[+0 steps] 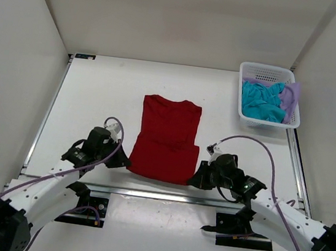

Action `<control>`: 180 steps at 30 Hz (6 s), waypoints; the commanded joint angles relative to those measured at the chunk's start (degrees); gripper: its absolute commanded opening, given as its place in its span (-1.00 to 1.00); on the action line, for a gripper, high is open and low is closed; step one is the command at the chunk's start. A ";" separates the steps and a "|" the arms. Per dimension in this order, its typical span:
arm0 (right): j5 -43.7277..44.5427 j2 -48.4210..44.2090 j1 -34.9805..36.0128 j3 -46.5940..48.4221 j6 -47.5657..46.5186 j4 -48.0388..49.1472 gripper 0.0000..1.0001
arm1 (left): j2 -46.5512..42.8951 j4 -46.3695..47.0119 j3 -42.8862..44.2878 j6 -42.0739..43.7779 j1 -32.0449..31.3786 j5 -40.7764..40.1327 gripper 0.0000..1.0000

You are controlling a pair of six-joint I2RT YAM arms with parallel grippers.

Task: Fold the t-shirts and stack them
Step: Grab one side of the 2/3 rectangular tshirt with both arms, then fold the long partially folded tshirt into a neat square, then put the neatly folded tshirt into the corner of the board with the left arm

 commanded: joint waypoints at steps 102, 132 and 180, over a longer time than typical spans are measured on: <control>-6.31 22.73 -13.68 11.92 -9.70 20.91 0.56 | 47.58 31.41 20.46 1.67 11.34 -0.23 0.30; -19.21 27.99 -17.19 11.29 -14.36 25.57 0.02 | 56.80 40.46 30.49 -15.20 46.22 1.61 -1.00; 15.30 32.62 -44.33 48.27 -21.03 -1.57 -0.36 | 33.79 28.25 28.47 2.27 -14.04 -22.30 -1.00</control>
